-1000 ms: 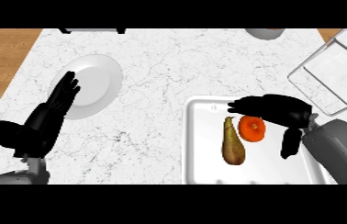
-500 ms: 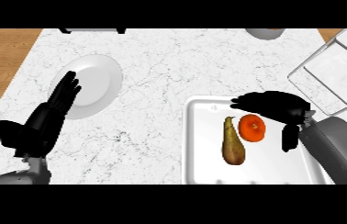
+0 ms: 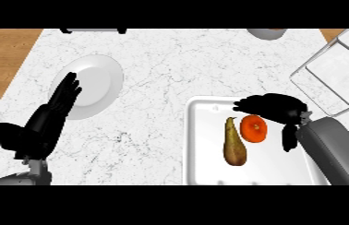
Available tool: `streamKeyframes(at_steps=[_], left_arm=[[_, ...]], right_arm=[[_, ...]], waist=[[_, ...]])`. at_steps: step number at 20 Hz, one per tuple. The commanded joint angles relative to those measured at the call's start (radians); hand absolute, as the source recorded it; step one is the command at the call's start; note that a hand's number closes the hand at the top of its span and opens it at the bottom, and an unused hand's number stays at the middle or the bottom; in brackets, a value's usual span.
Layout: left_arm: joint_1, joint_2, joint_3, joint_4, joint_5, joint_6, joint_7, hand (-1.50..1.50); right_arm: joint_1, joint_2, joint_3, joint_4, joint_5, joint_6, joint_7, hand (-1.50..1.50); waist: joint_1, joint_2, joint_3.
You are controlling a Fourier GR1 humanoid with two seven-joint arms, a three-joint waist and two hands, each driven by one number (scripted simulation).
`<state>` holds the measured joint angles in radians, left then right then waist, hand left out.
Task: Pick the squash from the tray and place it in the tiered shelf
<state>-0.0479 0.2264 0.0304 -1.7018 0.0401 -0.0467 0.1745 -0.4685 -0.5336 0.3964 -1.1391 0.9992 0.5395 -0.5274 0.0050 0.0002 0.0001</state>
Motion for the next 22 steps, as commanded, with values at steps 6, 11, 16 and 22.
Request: streamKeyframes(at_steps=[6, 11, 16, 22], left_arm=[[-0.023, -0.004, 0.041, 0.054, -0.011, -0.033, -0.032, 0.00], [-0.026, -0.040, -0.008, 0.016, -0.043, -0.017, 0.004, 0.00], [-0.025, -0.028, 0.025, 0.047, -0.026, -0.043, -0.033, 0.00], [-0.049, -0.007, 0.059, 0.037, 0.004, -0.057, 0.006, 0.00]], right_arm=[[-0.038, 0.088, -0.005, 0.220, 0.127, -0.065, -0.083, -1.50], [-0.015, 0.067, -0.023, 0.302, 0.148, -0.137, -0.155, -1.50], [-0.020, 0.135, -0.029, 0.294, 0.159, -0.118, -0.107, -1.50], [-0.032, 0.153, -0.088, 0.431, 0.177, -0.377, -0.175, 1.50]], waist=[[0.002, 0.002, 0.000], [0.002, 0.002, 0.000], [0.000, 0.001, 0.000], [0.012, 0.006, 0.001]])
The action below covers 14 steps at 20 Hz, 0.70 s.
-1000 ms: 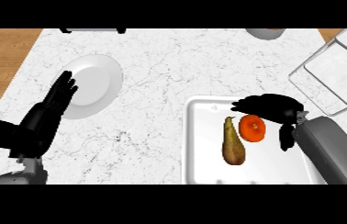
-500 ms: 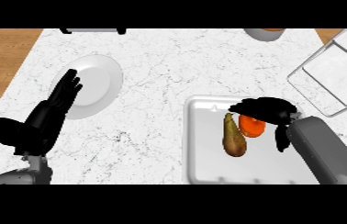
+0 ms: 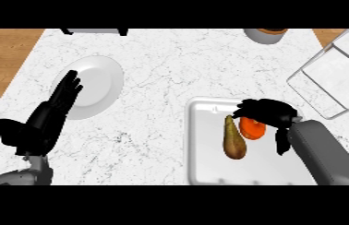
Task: Pick the squash from the tray and place it in the tiered shelf
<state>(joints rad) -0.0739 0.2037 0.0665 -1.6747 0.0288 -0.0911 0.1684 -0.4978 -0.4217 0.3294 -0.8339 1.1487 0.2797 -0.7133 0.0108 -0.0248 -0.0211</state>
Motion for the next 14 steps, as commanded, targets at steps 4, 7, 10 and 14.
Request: streamKeyframes(at_steps=[4, 7, 10, 14], left_arm=[[0.001, 0.006, 0.015, -0.026, -0.004, 0.003, 0.009, 0.00], [0.005, -0.011, -0.007, -0.021, -0.021, 0.009, 0.016, 0.00], [-0.052, 0.017, 0.030, 0.020, -0.005, -0.002, 0.034, 0.00], [0.020, -0.023, -0.007, -0.026, -0.033, 0.018, 0.009, 0.00]], right_arm=[[-0.040, 0.062, -0.063, 0.147, 0.020, -0.194, -0.020, 1.50], [-0.008, 0.084, -0.080, 0.122, 0.015, -0.250, -0.013, 1.50], [-0.051, 0.038, -0.145, 0.074, -0.046, -0.215, -0.075, 1.50], [-0.032, 0.020, -0.228, 0.029, -0.164, -0.176, -0.191, 1.50]], waist=[[0.008, 0.029, 0.022], [0.001, 0.027, 0.022], [-0.010, 0.026, 0.021], [-0.011, 0.023, 0.021]])
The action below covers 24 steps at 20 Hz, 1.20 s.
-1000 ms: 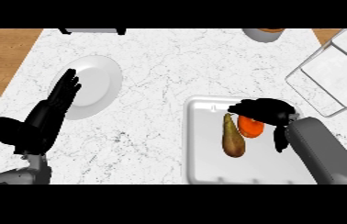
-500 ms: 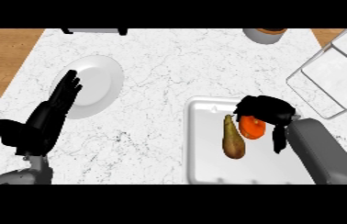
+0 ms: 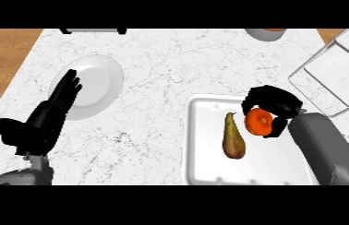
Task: Pick the squash from the tray and place it in the tiered shelf
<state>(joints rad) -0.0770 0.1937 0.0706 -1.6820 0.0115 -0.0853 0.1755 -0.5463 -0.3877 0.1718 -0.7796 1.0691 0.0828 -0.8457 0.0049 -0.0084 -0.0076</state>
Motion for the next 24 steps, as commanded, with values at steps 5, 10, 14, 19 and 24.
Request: streamKeyframes(at_steps=[5, 10, 14, 19, 24], left_arm=[[0.066, 0.019, 0.044, -0.036, 0.007, 0.010, 0.011, 0.00], [0.089, 0.004, 0.065, -0.028, -0.006, 0.048, 0.008, 0.00], [0.095, 0.046, 0.093, -0.074, 0.027, 0.014, 0.037, 0.00], [0.072, 0.006, 0.045, -0.057, 0.004, 0.026, 0.040, 0.00], [0.047, 0.004, 0.029, -0.015, 0.002, 0.001, 0.008, 0.00]], right_arm=[[0.187, -0.123, -0.231, -0.150, -0.254, 0.116, -0.049, 1.50], [0.361, -0.268, -0.430, -0.244, -0.411, 0.136, -0.081, 1.50], [0.516, -0.254, -0.536, -0.431, -0.552, 0.164, -0.079, 1.50], [0.628, -0.311, -0.702, -0.672, -0.756, 0.316, 0.034, 1.50], [0.705, -0.314, -0.840, -0.927, -0.941, 0.437, 0.294, 1.50]], waist=[[-0.070, -0.015, 0.006], [-0.140, -0.027, 0.003], [-0.124, -0.026, 0.003], [-0.095, -0.012, 0.003], [-0.054, -0.001, 0.004]])
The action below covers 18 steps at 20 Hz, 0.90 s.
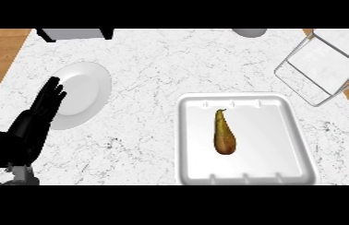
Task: Pick the squash from the tray and place it in the tiered shelf
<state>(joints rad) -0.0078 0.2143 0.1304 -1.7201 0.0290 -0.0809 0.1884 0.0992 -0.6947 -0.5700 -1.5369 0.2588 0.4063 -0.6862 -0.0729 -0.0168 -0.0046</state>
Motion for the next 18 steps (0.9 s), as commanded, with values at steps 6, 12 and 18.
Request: streamKeyframes(at_steps=[6, 12, 18], left_arm=[[-0.038, -0.017, -0.035, -0.030, 0.003, -0.021, 0.041, 0.00], [-0.082, -0.025, -0.052, -0.007, -0.033, -0.008, 0.043, 0.00], [-0.091, -0.024, -0.037, 0.043, -0.012, -0.023, 0.006, 0.00]], right_arm=[[-0.029, -0.017, -0.171, -0.301, -0.278, 0.154, 0.439, 1.50], [-0.209, -0.067, -0.128, -0.197, -0.435, 0.168, 0.629, 1.50], [-0.302, 0.095, -0.018, -0.112, -0.851, 0.162, 0.868, 1.50]], waist=[[0.069, 0.015, 0.004], [0.079, 0.017, 0.004], [0.083, 0.016, 0.001]])
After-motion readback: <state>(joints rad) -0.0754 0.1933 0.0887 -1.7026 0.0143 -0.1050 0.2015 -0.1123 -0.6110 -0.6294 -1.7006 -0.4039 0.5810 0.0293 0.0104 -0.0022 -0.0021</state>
